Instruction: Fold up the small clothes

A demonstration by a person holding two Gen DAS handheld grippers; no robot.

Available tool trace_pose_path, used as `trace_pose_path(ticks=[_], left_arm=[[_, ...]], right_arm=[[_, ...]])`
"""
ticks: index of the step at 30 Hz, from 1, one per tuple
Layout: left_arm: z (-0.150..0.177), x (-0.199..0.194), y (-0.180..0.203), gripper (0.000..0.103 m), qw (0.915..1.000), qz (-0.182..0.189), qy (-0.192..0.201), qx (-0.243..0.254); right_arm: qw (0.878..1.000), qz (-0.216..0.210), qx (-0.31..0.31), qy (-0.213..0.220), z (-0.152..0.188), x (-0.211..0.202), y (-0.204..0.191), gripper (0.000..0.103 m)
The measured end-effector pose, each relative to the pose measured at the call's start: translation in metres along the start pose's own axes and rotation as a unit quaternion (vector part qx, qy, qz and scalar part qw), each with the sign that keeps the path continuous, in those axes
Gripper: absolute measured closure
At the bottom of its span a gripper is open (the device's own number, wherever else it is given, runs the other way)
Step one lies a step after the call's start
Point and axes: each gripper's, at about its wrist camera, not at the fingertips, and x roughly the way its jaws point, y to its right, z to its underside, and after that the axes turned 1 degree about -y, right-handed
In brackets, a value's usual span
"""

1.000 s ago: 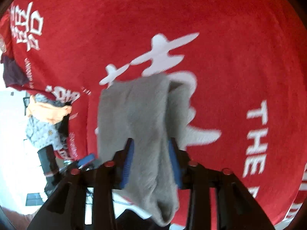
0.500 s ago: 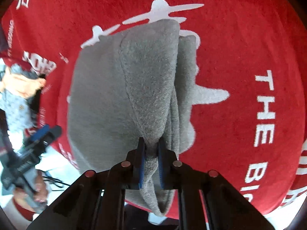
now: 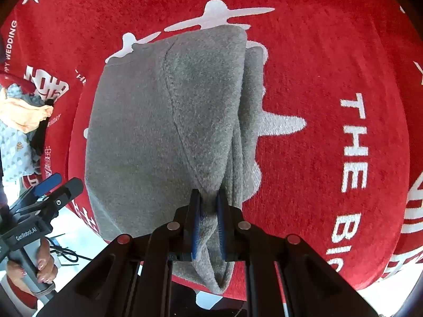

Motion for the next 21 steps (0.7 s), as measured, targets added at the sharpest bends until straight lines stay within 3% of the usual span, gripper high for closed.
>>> trace_pose_path(ticks=[8,14,21], left_arm=[[0.003,0.001,0.004,0.0,0.9999,0.0,-0.005,0.016],[0.007,0.001,0.007,0.0,0.9993,0.0,-0.017,0.034],[0.016,-0.01,0.013,0.0,0.9981,0.0,-0.033,0.051]], right_arm=[[1.0,0.029,-0.001,0.002,0.008,-0.003,-0.003,0.09],[0.998,0.052,0.019,0.002,0.022,-0.017,-0.001,0.079],[0.995,0.09,0.039,-0.011,0.036,-0.033,-0.001,0.057]])
